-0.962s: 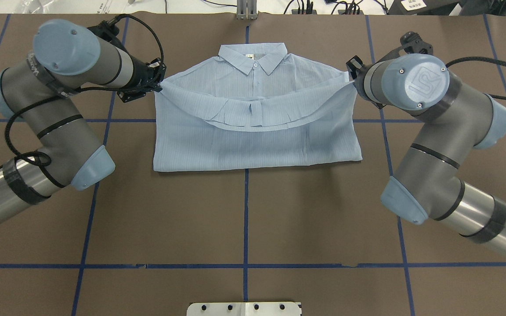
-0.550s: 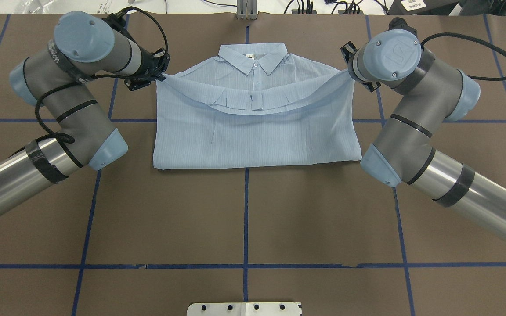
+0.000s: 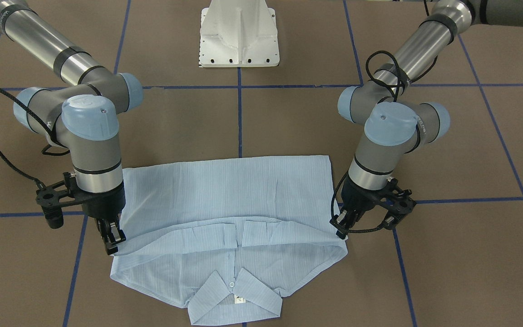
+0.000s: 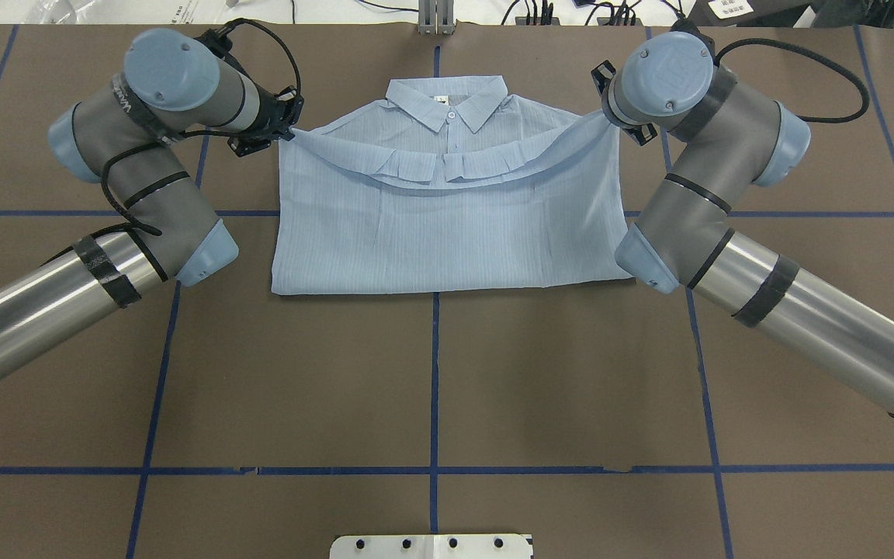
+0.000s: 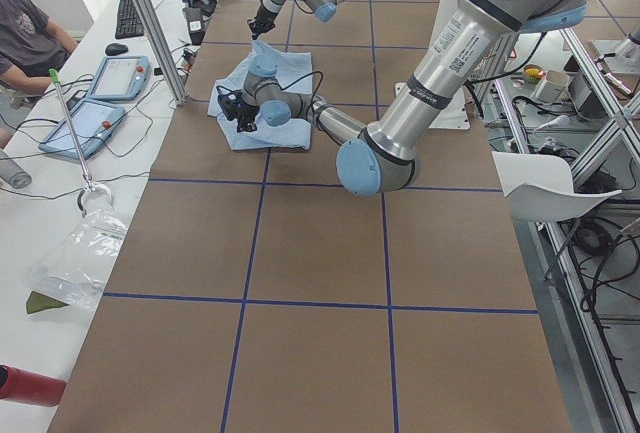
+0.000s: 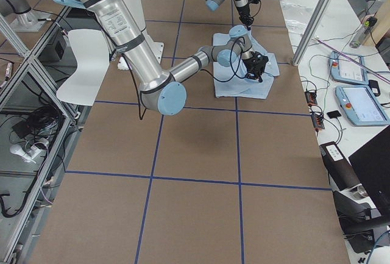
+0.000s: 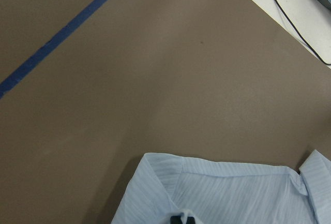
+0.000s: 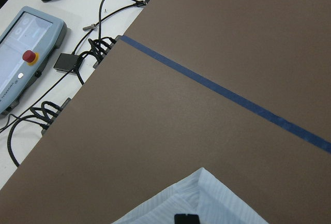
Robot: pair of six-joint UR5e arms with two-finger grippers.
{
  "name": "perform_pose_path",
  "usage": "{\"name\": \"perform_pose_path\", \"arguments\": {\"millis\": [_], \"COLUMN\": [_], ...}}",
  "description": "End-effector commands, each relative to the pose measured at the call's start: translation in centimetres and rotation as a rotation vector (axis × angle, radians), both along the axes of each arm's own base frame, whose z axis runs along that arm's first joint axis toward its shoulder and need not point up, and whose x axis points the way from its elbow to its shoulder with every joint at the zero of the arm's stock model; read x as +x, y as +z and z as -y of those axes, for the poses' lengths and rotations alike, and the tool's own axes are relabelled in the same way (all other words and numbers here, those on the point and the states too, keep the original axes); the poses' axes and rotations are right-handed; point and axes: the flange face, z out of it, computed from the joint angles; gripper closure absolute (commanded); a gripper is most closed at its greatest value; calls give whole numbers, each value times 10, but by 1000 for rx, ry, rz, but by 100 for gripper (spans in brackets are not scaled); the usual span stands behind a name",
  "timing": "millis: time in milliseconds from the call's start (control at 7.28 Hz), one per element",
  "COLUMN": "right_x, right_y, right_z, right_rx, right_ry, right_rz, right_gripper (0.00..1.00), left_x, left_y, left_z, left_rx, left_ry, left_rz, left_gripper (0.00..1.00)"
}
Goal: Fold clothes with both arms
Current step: 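Lower the hem onto the shoulders and open both grippers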
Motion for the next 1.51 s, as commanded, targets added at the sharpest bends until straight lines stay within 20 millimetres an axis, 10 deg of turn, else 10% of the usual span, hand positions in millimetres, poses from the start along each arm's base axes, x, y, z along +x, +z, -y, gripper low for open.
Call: {"name": "perform_pose_path", "arguments": {"millis": [0, 550, 1099, 1374], "right_x": [-13, -20, -20, -27], "right_y": [27, 42, 24, 25], "right_z": [15, 16, 17, -43], "right_rx": [10, -2, 13, 43], "right_ry": [-1, -6, 2, -60], "right_rz": [7, -12, 15, 56], "right_gripper": [100, 100, 55, 54], "left_x": [7, 7, 1, -3], "left_y": [17, 20, 11, 4], "left_z": [8, 8, 9, 6], "left_rx": [3, 8, 27, 37], "left_ry": [-7, -3, -6, -7], "left_rz": [8, 12, -6, -19], "left_gripper": [100, 68, 65, 65]}}
